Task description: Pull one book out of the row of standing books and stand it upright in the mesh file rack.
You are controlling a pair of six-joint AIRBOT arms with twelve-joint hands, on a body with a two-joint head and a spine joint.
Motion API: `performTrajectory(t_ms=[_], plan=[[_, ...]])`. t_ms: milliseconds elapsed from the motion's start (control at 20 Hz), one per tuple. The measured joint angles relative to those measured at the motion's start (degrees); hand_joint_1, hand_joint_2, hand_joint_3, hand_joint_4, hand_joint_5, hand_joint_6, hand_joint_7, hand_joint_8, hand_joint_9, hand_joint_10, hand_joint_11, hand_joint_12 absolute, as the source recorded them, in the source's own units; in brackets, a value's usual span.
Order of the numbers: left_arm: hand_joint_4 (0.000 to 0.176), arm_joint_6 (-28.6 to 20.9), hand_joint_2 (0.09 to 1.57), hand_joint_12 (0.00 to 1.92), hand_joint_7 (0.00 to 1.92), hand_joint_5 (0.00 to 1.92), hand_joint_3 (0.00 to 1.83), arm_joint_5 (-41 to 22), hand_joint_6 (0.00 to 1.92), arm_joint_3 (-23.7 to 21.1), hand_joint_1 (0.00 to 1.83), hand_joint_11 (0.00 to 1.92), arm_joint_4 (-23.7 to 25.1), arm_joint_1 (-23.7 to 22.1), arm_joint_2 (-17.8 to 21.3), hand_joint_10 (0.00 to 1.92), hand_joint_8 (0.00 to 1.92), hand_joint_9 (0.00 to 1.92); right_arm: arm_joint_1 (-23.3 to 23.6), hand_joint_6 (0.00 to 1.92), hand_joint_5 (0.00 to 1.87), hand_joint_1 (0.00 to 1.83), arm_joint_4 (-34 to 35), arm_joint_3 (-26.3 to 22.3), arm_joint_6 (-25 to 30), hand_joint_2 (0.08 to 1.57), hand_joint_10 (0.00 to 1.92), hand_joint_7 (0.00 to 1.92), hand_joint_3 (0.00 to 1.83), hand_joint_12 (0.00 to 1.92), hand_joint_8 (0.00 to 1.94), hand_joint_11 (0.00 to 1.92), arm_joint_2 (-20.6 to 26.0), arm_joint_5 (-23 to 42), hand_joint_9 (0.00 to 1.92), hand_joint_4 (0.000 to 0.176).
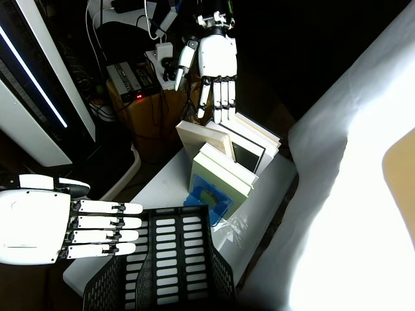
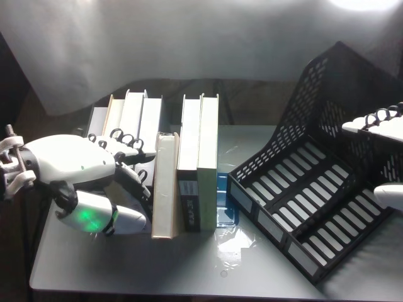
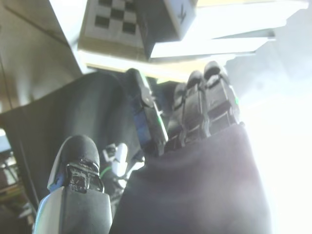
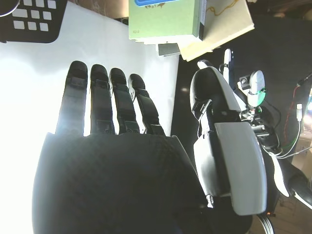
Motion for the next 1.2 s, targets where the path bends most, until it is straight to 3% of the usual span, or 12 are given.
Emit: performTrajectory(t_ms=[250, 500, 550, 700, 900, 1100, 1200], plan=[[0.0, 0.02, 1.28, 0.0, 0.0, 0.57, 0.01, 4.15, 0.0, 2.01, 0.0, 0.0, -4.46, -0.04, -2.29, 0.0, 0.0, 0.0, -0.24, 0.0, 0.0, 0.29, 0.2, 0.13, 0.31, 1.33, 0.0, 0.0, 0.0, 0.0, 0.0, 0.0, -0.22, 0.17, 0.0, 0.0], [0.0, 0.04, 1.27, 0.0, 0.0, 0.41, 0.0, 5.46, 0.0, 3.23, 0.07, 0.0, -9.7, -0.85, -3.56, 0.0, 0.0, 0.0, -0.48, 0.0, 0.0, 0.32, 0.24, 0.13, 0.46, 1.34, 0.0, 0.0, 0.0, 0.0, 0.0, 0.0, -0.24, 0.52, 0.0, 0.0], [0.0, 0.02, 1.28, 0.0, 0.0, 0.33, 0.01, 5.46, 0.0, 3.37, 0.01, 0.0, -10.49, -0.9, -3.61, 0.0, 0.0, 0.0, -0.48, 0.0, 0.0, 0.32, 0.22, 0.13, 0.48, 1.34, 0.0, 0.0, 0.0, 0.0, 0.0, 0.0, -0.31, 0.63, 0.0, 0.0], [0.0, 0.07, 1.27, 0.0, 0.0, 0.29, 0.0, 5.33, 0.0, 3.17, 0.02, 0.0, -10.8, -0.72, -3.43, 0.0, 0.0, 0.0, -0.72, 0.0, 0.0, 0.3, 0.24, 0.15, 0.63, 1.34, 0.0, 0.0, 0.0, 0.0, 0.0, 0.0, -0.35, 0.7, 0.0, 0.0], [0.0, 0.02, 1.28, 0.0, 0.0, 0.36, 0.01, 0.96, 0.02, -0.79, 0.06, 0.0, -10.58, 3.39, 0.22, 0.0, 0.0, 0.0, -0.72, 0.0, 0.0, 0.27, 0.31, 0.24, 0.66, 1.33, 0.0, 0.0, 0.0, 0.0, 0.0, 0.0, -0.35, 0.7, 0.0, 0.0], [0.0, 0.0, 1.33, 0.0, 0.0, 0.17, 0.02, -6.01, 0.0, -2.56, 0.02, 0.0, -10.19, 4.87, 3.1, 0.0, 0.0, 0.0, -0.79, 0.0, 0.0, 0.28, 0.33, 0.24, 0.68, 1.32, 0.0, 0.0, 0.0, 0.0, 0.0, 0.0, -0.35, 0.96, 0.0, 0.0], [0.0, -0.04, 1.31, 0.0, 0.0, 0.11, 0.0, -8.48, 0.01, -2.84, 0.09, 0.0, -6.1, 5.16, 2.86, 0.0, 0.0, 0.0, -0.79, 0.0, 0.0, 0.31, 0.44, 0.24, 0.68, 1.32, 0.0, 0.0, 0.0, 0.0, 0.0, 0.0, -0.35, 1.05, 0.0, 0.0]])
